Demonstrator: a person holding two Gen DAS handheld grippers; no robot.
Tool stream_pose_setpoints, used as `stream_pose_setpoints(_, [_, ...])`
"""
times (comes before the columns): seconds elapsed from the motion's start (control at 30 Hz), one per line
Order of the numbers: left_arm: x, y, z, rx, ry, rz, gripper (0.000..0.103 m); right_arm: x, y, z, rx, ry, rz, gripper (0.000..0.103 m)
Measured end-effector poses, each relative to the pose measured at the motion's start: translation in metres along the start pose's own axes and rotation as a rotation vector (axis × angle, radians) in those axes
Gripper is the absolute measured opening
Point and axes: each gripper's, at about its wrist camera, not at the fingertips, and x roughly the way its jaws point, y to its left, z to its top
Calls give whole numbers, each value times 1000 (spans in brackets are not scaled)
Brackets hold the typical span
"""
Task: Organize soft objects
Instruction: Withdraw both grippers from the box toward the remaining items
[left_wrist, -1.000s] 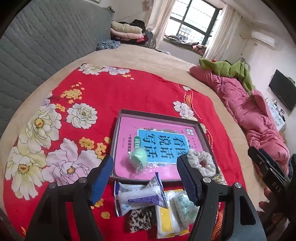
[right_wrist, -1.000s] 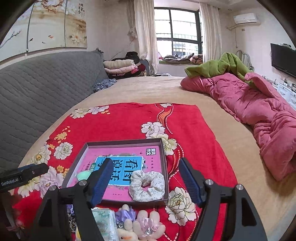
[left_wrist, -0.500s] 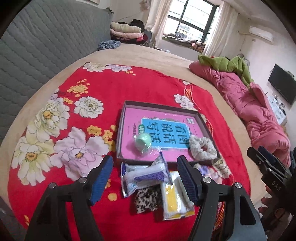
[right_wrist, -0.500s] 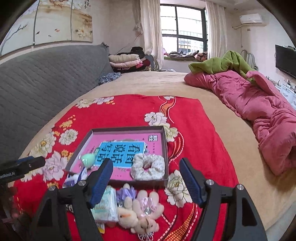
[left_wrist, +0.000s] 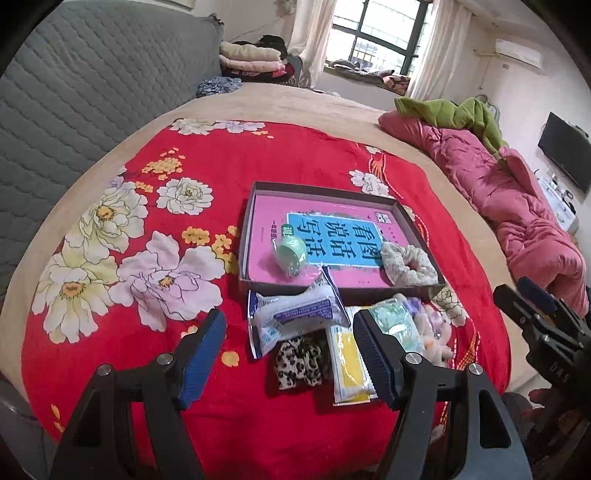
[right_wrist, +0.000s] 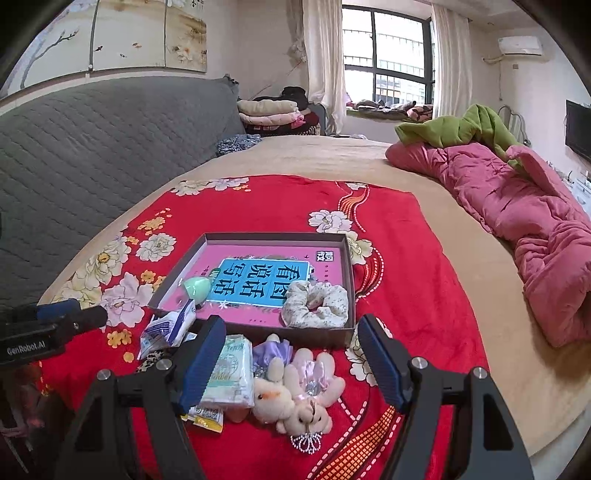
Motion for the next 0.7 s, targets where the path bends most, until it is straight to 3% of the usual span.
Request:
stream_pose_setpoints(0.3, [-1,-12,-15,25,13,3,73,-2,-6,-8,24,24,30,73])
stream_pose_setpoints(0.7, [2,-20,-25,37,40,-25,73,-1,-5,-25,-19,46,-3,74])
